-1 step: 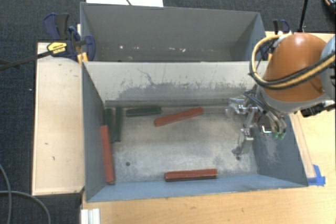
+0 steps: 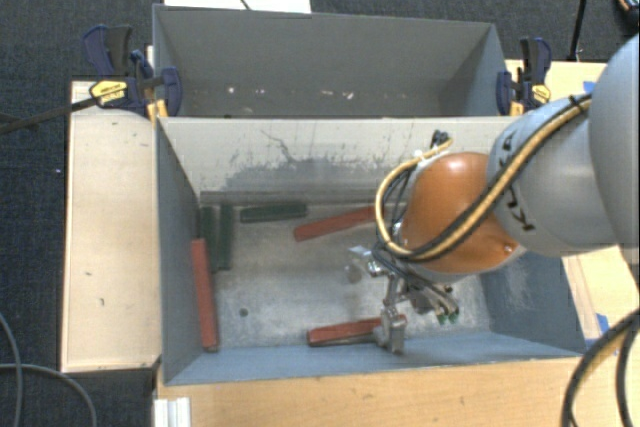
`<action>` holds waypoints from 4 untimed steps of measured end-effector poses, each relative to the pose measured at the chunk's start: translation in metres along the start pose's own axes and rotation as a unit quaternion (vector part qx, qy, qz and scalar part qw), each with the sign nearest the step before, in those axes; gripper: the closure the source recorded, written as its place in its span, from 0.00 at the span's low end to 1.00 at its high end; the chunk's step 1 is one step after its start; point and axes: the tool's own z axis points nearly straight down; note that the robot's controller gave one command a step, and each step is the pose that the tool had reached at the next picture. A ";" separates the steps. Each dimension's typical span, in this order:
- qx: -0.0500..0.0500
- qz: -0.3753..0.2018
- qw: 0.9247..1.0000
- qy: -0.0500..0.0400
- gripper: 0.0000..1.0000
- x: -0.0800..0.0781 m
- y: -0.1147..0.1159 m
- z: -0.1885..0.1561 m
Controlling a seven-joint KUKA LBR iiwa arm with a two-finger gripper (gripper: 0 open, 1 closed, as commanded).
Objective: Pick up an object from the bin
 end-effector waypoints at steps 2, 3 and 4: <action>-0.002 -0.108 0.994 0.007 0.00 -0.004 0.029 -0.029; 0.001 -0.153 0.988 -0.001 0.00 -0.010 0.046 -0.001; -0.001 -0.291 0.957 0.000 0.00 -0.006 0.029 -0.001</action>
Offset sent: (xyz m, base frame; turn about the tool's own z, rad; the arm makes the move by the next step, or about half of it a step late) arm -0.0036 0.0424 0.0290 -0.0846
